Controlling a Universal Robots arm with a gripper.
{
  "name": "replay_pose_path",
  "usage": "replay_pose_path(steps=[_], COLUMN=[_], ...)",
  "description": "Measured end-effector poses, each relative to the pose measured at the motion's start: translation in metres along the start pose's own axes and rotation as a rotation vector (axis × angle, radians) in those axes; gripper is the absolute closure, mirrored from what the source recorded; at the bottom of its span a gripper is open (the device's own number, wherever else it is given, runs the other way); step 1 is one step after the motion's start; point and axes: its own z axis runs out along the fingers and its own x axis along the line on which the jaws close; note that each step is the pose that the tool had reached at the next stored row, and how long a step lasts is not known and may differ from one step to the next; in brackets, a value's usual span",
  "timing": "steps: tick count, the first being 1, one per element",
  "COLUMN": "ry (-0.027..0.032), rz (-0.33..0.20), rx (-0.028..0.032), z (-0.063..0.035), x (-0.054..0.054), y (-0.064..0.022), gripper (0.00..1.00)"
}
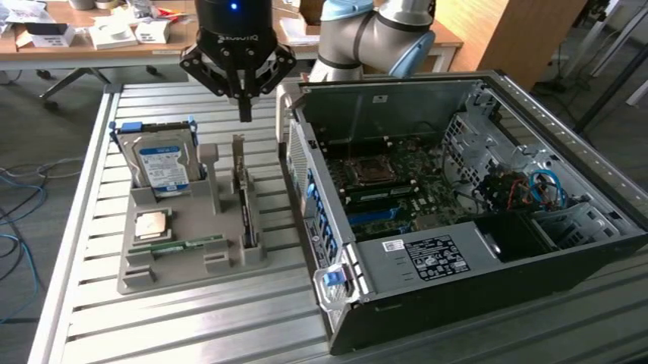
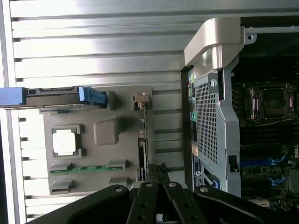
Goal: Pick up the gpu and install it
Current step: 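Reach for the gpu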
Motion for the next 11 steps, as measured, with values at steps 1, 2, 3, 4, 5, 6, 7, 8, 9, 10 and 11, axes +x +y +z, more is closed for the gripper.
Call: replay_pose_path(steps=[1,2,3,4,5,6,7,8,9,10,11], ry=[0.0,0.0,0.0,0.0,-0.0001,-0.0001,0.0,0.0001,0.0,0.0001,0.0001], rz=[0.0,0.0,0.0,0.0,0.0,0.0,0.0,0.0,0.0,0.0,0.0], rx=[0.0001,0.0,0.0,-0.0001,-0.0001,-0.0001,0.0,0.0,0.0,0.0,0.0], z=[0.0,0.0001,0.0001,0.0002,0.0002,0.0002,0.0002,0.0001,0.0002,0.0001,0.0001], x=[0.001,0.0021,0.0033,0.0043,0.0045,0.0045,0.0045,0.0046,0.0046,0.0047,0.0046], y=[-0.0001,-0.0001,-0.0002,-0.0003,-0.0003,-0.0003,-0.0003,-0.0003,-0.0003,-0.0003,-0.0003], gripper=[0.89,0.89,0.89,0.89,0.89,0.89,0.89,0.89,0.89,0.89,0.89])
